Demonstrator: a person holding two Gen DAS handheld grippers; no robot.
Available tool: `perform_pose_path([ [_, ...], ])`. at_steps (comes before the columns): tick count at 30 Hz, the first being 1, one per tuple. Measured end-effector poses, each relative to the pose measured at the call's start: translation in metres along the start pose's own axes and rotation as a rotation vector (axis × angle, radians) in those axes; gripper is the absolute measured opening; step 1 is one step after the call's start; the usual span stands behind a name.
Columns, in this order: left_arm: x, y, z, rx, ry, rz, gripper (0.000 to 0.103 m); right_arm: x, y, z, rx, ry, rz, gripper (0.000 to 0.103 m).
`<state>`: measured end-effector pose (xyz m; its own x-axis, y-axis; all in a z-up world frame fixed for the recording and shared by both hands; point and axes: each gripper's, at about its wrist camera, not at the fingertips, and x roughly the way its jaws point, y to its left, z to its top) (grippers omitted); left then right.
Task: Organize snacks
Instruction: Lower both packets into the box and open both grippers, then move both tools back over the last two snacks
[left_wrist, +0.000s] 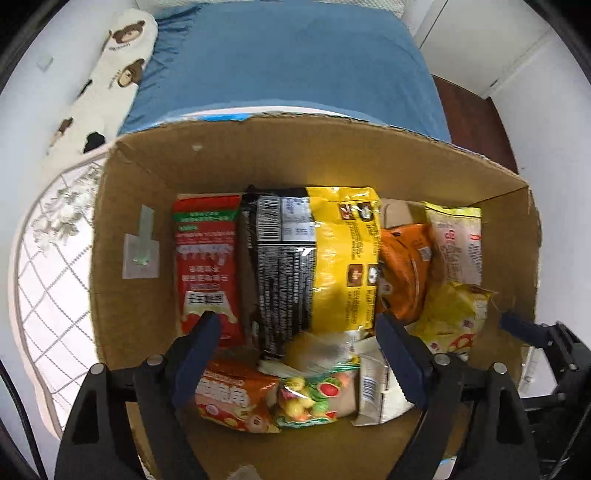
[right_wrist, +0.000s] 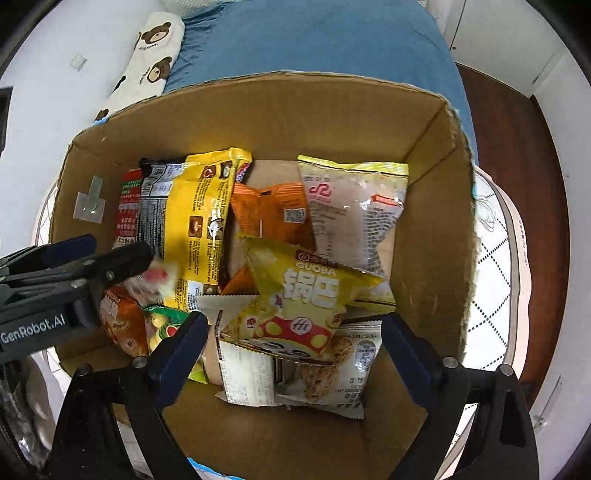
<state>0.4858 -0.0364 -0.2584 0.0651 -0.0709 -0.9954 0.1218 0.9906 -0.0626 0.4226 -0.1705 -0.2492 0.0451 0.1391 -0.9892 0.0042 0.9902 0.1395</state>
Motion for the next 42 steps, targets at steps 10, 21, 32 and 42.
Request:
perform_pose_path([
  [10,-0.026,0.000,-0.027,0.005,-0.125,0.063,0.086,-0.030,-0.011,-0.030,0.028,-0.127,-0.060,0.097],
  [21,-0.071,-0.001,-0.078,0.026,-0.280,0.089,0.086,-0.072,0.002,-0.073,0.024,-0.283,-0.094,0.097],
  [32,-0.130,-0.004,-0.154,0.030,-0.445,0.071,0.086,-0.132,0.021,-0.141,-0.018,-0.454,-0.138,0.097],
  [42,-0.182,-0.002,-0.216,0.036,-0.577,0.067,0.086,-0.184,0.035,-0.204,-0.021,-0.577,-0.105,0.097],
])
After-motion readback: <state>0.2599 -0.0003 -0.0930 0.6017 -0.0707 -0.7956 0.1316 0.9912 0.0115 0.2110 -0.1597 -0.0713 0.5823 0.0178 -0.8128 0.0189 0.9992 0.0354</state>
